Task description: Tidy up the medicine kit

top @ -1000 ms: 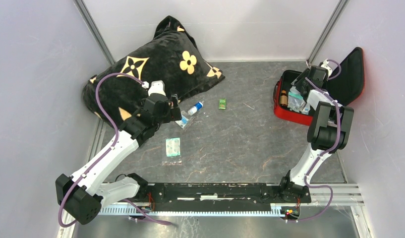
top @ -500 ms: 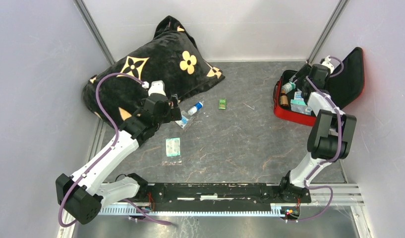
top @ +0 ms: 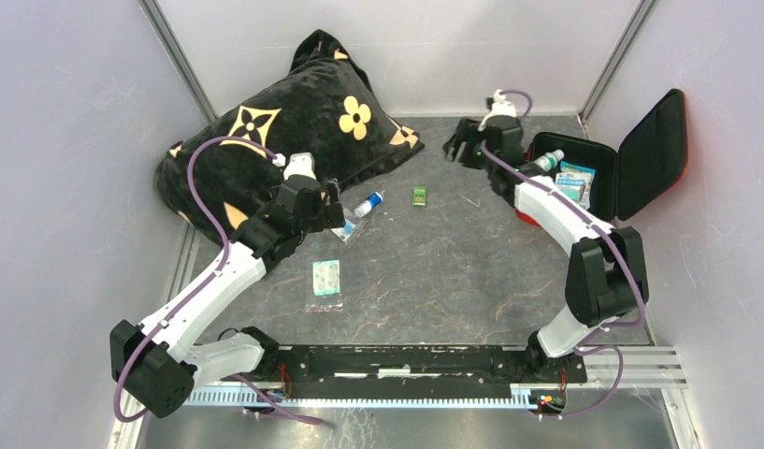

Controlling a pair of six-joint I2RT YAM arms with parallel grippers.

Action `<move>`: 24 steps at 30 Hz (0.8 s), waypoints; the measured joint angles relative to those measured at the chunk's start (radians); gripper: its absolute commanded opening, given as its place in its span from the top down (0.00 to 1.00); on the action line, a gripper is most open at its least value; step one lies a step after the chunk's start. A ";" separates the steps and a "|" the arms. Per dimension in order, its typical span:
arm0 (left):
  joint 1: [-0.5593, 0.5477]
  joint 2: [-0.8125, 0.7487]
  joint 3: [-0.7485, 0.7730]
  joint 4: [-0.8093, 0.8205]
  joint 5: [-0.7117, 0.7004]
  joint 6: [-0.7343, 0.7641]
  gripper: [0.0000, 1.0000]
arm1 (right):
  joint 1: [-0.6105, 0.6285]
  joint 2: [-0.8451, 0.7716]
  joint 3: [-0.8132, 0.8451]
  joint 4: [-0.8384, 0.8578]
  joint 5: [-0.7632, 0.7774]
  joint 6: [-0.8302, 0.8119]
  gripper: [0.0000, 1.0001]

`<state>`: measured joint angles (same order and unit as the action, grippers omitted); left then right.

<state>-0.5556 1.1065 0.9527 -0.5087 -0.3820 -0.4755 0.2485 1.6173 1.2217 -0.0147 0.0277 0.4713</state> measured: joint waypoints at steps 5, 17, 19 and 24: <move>0.000 -0.005 0.000 -0.001 -0.003 0.000 0.00 | 0.169 0.034 -0.019 0.042 0.033 0.198 0.24; 0.000 -0.068 0.000 -0.007 -0.014 0.000 0.00 | 0.430 0.327 0.176 -0.093 0.178 0.588 0.23; 0.000 -0.077 -0.001 -0.008 -0.018 0.000 0.00 | 0.447 0.357 0.196 -0.113 0.183 0.615 0.23; 0.000 -0.091 -0.002 -0.010 -0.020 0.000 0.00 | 0.465 0.414 0.221 -0.140 0.183 0.654 0.23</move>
<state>-0.5556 1.0157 0.9504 -0.5186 -0.4019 -0.4755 0.7139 2.0315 1.4425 -0.1551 0.2111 1.1252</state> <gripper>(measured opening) 0.996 0.771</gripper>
